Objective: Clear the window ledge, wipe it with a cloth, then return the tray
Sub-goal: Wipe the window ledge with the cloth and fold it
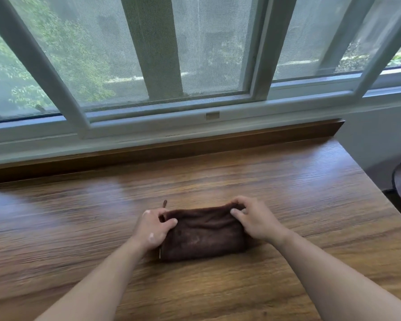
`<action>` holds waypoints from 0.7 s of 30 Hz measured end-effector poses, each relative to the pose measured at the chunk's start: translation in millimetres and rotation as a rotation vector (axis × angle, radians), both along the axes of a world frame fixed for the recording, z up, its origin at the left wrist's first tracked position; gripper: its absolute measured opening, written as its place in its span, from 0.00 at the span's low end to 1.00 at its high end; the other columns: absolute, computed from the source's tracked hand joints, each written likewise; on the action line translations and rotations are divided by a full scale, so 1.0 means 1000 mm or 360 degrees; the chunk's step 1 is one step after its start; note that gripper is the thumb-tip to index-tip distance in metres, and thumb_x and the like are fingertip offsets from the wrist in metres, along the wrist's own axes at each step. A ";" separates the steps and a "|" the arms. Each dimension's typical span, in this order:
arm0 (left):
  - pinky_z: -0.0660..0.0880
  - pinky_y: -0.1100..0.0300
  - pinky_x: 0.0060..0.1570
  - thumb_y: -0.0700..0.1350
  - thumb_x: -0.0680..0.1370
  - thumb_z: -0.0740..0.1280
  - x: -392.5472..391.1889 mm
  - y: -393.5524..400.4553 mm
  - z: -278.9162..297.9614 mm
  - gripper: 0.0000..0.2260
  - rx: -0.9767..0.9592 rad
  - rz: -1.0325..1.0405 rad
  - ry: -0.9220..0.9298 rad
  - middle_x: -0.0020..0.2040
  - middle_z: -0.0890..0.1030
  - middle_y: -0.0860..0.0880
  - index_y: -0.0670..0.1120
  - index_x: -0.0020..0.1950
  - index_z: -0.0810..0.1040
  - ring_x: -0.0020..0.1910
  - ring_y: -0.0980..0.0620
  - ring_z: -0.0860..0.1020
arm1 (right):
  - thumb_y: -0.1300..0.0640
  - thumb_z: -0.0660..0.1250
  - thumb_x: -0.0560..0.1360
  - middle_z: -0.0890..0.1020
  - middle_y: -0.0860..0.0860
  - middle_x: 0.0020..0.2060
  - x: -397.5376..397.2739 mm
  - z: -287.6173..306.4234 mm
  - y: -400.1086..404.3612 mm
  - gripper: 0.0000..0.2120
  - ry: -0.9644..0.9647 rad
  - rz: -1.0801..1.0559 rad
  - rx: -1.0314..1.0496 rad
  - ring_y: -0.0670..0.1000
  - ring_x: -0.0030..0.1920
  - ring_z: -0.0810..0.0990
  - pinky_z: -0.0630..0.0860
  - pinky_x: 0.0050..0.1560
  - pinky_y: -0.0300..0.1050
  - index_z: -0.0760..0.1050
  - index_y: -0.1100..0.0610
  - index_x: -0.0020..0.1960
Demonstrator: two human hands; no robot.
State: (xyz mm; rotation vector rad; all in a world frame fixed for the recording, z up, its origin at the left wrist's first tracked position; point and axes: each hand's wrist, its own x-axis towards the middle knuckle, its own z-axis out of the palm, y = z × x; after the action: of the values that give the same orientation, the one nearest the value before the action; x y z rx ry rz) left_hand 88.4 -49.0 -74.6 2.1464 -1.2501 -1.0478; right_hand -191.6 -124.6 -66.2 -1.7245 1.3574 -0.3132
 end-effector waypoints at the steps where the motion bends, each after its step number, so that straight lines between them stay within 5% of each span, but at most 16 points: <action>1: 0.79 0.53 0.51 0.47 0.74 0.75 -0.001 0.003 0.000 0.06 -0.0013 -0.0006 -0.0151 0.38 0.84 0.54 0.52 0.50 0.85 0.44 0.50 0.83 | 0.54 0.67 0.80 0.84 0.40 0.42 -0.002 -0.001 0.003 0.09 0.0159 -0.0020 -0.0134 0.40 0.42 0.82 0.78 0.45 0.39 0.78 0.45 0.59; 3: 0.78 0.55 0.51 0.50 0.76 0.73 -0.006 0.015 0.003 0.13 -0.0221 -0.0028 -0.0564 0.45 0.82 0.53 0.49 0.59 0.80 0.47 0.49 0.81 | 0.51 0.65 0.79 0.80 0.43 0.56 -0.008 -0.004 0.014 0.15 0.0516 -0.0040 -0.0595 0.47 0.55 0.80 0.78 0.54 0.45 0.76 0.47 0.65; 5: 0.76 0.50 0.63 0.54 0.79 0.65 -0.015 0.030 0.004 0.20 -0.0624 -0.0368 -0.0915 0.61 0.80 0.48 0.46 0.69 0.76 0.61 0.47 0.78 | 0.49 0.62 0.79 0.77 0.47 0.65 -0.009 -0.006 0.033 0.19 0.0476 0.0183 -0.1044 0.51 0.64 0.77 0.77 0.62 0.49 0.76 0.50 0.68; 8: 0.50 0.48 0.78 0.65 0.82 0.52 -0.040 0.044 -0.013 0.33 -0.0588 -0.1097 -0.0993 0.83 0.55 0.48 0.48 0.82 0.58 0.82 0.45 0.52 | 0.40 0.59 0.78 0.71 0.54 0.75 0.002 -0.024 0.061 0.29 0.0460 0.0673 -0.1286 0.55 0.75 0.67 0.68 0.73 0.56 0.72 0.55 0.73; 14: 0.51 0.43 0.72 0.70 0.81 0.50 -0.040 0.070 -0.039 0.37 -0.0437 -0.1308 -0.1249 0.83 0.56 0.46 0.47 0.82 0.57 0.81 0.42 0.55 | 0.30 0.51 0.79 0.68 0.58 0.76 0.010 -0.056 0.083 0.39 0.0683 0.0850 -0.1331 0.58 0.76 0.66 0.59 0.70 0.59 0.69 0.58 0.76; 18: 0.53 0.44 0.72 0.71 0.80 0.50 -0.017 0.082 -0.036 0.38 -0.0393 -0.1341 -0.1271 0.82 0.58 0.44 0.47 0.82 0.58 0.80 0.39 0.58 | 0.27 0.50 0.77 0.72 0.58 0.74 0.032 -0.056 0.087 0.42 0.0676 0.0830 -0.1403 0.58 0.75 0.68 0.62 0.68 0.61 0.73 0.59 0.73; 21: 0.55 0.43 0.71 0.72 0.80 0.49 0.004 0.085 -0.033 0.38 -0.0338 -0.1342 -0.1329 0.81 0.62 0.44 0.48 0.81 0.61 0.78 0.38 0.61 | 0.30 0.56 0.76 0.73 0.57 0.73 0.056 -0.060 0.084 0.38 0.0693 0.0838 -0.1428 0.56 0.77 0.60 0.57 0.71 0.59 0.74 0.58 0.72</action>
State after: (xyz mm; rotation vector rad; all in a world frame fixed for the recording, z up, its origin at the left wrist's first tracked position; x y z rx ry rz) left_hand 92.2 36.2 -107.5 1.9293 -2.6452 -0.1640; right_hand -135.5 -40.3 -126.5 -2.9572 1.0302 -0.2665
